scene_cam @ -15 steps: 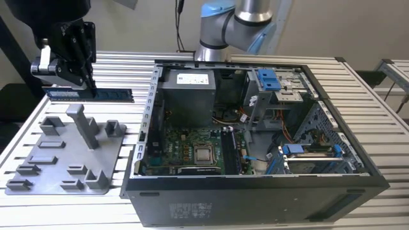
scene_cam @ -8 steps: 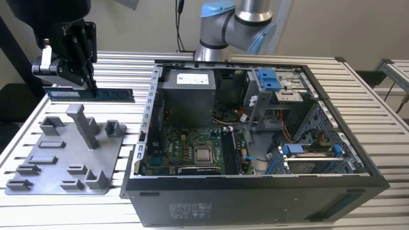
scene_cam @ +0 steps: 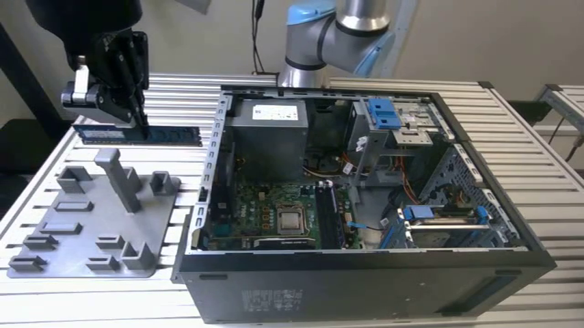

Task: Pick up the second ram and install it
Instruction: 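Pick up the second ram and move it above second insertion slot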

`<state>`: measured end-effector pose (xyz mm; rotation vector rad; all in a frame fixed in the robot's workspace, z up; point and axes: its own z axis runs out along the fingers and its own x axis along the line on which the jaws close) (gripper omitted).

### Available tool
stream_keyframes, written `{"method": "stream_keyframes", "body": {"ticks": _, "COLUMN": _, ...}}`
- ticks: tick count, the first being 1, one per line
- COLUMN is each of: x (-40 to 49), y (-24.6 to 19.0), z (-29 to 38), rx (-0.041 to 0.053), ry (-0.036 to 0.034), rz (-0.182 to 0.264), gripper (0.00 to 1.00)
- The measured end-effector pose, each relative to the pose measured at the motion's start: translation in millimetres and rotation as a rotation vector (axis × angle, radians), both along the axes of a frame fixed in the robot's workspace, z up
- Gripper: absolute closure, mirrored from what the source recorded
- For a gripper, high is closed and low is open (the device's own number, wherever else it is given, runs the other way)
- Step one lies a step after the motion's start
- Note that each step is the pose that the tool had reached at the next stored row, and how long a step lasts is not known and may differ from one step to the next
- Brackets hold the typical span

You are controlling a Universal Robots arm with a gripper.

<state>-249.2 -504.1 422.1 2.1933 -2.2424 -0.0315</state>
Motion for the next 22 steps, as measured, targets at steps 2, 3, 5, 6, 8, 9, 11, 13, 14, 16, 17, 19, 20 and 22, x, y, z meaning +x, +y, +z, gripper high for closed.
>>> {"method": "stream_keyframes", "body": {"ticks": 2, "x": 3.3, "y": 0.0, "z": 0.0, "rx": -0.0001, "ry": 0.0, "rz": 0.0, "gripper": 0.86}}
{"method": "stream_keyframes", "body": {"ticks": 3, "x": 6.4, "y": 0.0, "z": 0.0, "rx": -0.0001, "ry": 0.0, "rz": 0.0, "gripper": 0.86}}
{"method": "stream_keyframes", "body": {"ticks": 5, "x": 13.8, "y": 0.0, "z": 0.0, "rx": -0.0001, "ry": 0.0, "rz": 0.0, "gripper": 0.86}}
{"method": "stream_keyframes", "body": {"ticks": 6, "x": 17.7, "y": 0.0, "z": 0.0, "rx": -0.0001, "ry": 0.0, "rz": 0.0, "gripper": 0.86}}
{"method": "stream_keyframes", "body": {"ticks": 8, "x": 25.9, "y": 0.0, "z": 0.0, "rx": -0.0001, "ry": 0.0002, "rz": 0.0, "gripper": 0.86}}
{"method": "stream_keyframes", "body": {"ticks": 9, "x": 29.6, "y": 0.0, "z": 0.0, "rx": 0.0, "ry": 0.0002, "rz": 0.0, "gripper": 0.86}}
{"method": "stream_keyframes", "body": {"ticks": 11, "x": 36.4, "y": 0.0, "z": 0.0, "rx": 0.0, "ry": 0.0002, "rz": 0.0, "gripper": 0.86}}
{"method": "stream_keyframes", "body": {"ticks": 13, "x": 43.1, "y": 0.0, "z": 0.0, "rx": -0.0001, "ry": 0.0003, "rz": 0.0, "gripper": 0.86}}
{"method": "stream_keyframes", "body": {"ticks": 14, "x": 46.0, "y": 0.0, "z": 0.0, "rx": -0.0001, "ry": 0.0003, "rz": 0.0, "gripper": 0.86}}
{"method": "stream_keyframes", "body": {"ticks": 16, "x": 52.2, "y": 0.0, "z": 0.0, "rx": -0.0001, "ry": 0.0003, "rz": 0.0, "gripper": 0.86}}
{"method": "stream_keyframes", "body": {"ticks": 17, "x": 55.5, "y": 0.0, "z": 0.0, "rx": -0.0001, "ry": 0.0003, "rz": 0.0, "gripper": 0.86}}
{"method": "stream_keyframes", "body": {"ticks": 19, "x": 61.6, "y": 0.0, "z": 0.0, "rx": -0.0001, "ry": 0.0003, "rz": 0.0, "gripper": 0.86}}
{"method": "stream_keyframes", "body": {"ticks": 20, "x": 64.5, "y": 0.0, "z": 0.0, "rx": -0.0001, "ry": 0.0003, "rz": 0.0, "gripper": 0.86}}
{"method": "stream_keyframes", "body": {"ticks": 22, "x": 70.3, "y": 0.0, "z": 0.0, "rx": 0.0, "ry": 0.0003, "rz": 0.0, "gripper": 0.86}}
